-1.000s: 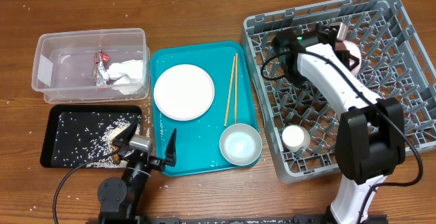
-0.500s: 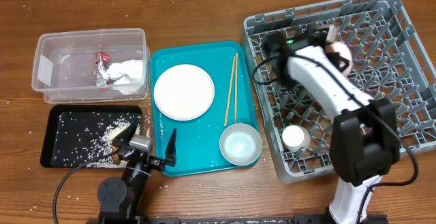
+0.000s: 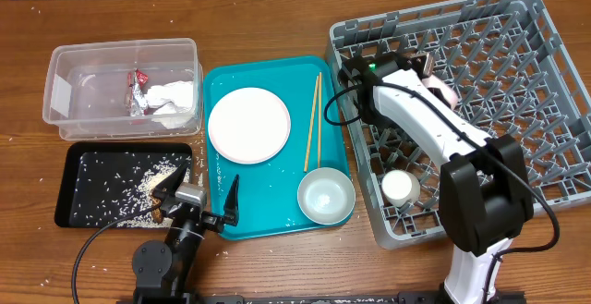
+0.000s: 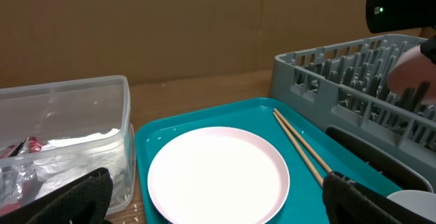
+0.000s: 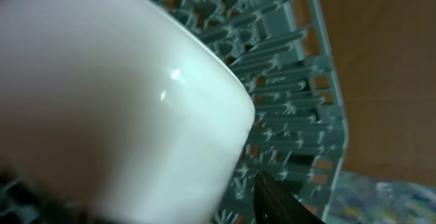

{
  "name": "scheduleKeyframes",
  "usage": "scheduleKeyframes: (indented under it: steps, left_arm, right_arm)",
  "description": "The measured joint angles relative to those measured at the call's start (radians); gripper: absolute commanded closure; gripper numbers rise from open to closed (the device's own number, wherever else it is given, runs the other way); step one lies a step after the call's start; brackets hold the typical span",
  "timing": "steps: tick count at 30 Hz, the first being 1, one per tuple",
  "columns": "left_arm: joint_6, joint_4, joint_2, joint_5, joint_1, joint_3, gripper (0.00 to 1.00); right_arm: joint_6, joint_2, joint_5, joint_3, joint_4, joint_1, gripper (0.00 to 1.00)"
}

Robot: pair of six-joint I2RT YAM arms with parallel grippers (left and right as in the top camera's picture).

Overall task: Sort waste into correct bins and load items into the dishwasher
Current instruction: 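Grasp the white bowl rim with the right gripper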

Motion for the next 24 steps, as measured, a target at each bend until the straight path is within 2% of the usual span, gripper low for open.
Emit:
scheduleKeyframes:
  steps: [4,9,11,17,20,21,23,24]
  left_arm:
    - [0.000,0.000,0.000,0.000,0.000,0.000,0.00]
    - [0.000,0.000,0.000,0.000,0.000,0.000,0.00]
    - [0.000,0.000,0.000,0.000,0.000,0.000,0.00]
    - [0.000,0.000,0.000,0.000,0.000,0.000,0.00]
    - [0.000,0.000,0.000,0.000,0.000,0.000,0.00]
    - [0.000,0.001,0.000,0.000,0.000,0.000,0.00]
    - [0.000,0.000,0.000,0.000,0.000,0.000,0.00]
    - [0.000,0.000,0.000,0.000,0.000,0.000,0.00]
  right_arm:
    - [-0.056,-0.002,-0.288,0.101,0.022,0.033,0.46]
    - [-0.331,-0.019,-0.792,0.146,0.110,0.114,0.41]
    - [-0.438,-0.019,-0.896,0.144,0.130,0.145,0.39]
    - [-0.751,-0.025,-1.022,-0.010,0.264,0.218,0.40]
    - [-0.856,-0.025,-1.018,-0.082,0.321,0.212,0.50]
    - [-0.876,-0.025,-1.012,-0.091,0.331,0.211,0.58]
    - [-0.931,-0.025,-1.000,-0.113,0.354,0.204,0.61]
    - [-0.946,-0.025,-1.001,-0.117,0.364,0.204,0.57]
